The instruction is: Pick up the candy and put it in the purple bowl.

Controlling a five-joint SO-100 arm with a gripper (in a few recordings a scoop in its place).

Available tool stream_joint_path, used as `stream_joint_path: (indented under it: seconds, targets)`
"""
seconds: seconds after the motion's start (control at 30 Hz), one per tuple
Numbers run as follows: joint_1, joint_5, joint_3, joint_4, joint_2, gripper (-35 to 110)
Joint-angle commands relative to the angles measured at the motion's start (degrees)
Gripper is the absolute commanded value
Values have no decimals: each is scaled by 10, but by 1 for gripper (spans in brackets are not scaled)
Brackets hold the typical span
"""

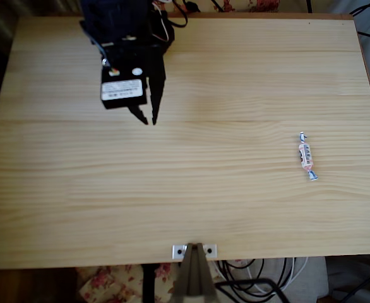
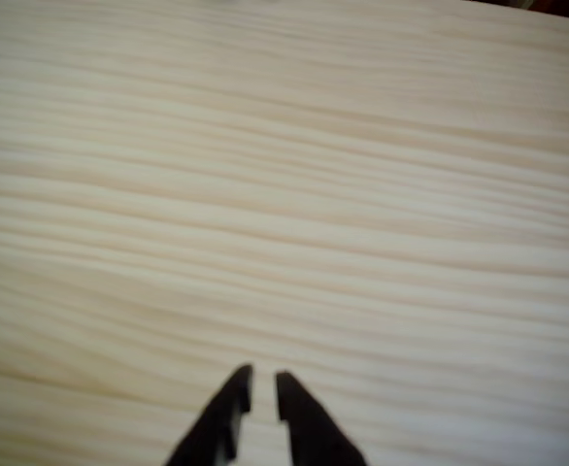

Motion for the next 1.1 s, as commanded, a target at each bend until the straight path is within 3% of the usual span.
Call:
stream_joint_path:
  seconds: [0.0,1.07]
  targets:
    - [-3,-2,-14,4,8,3]
    - [3,4,-14,4,8,3]
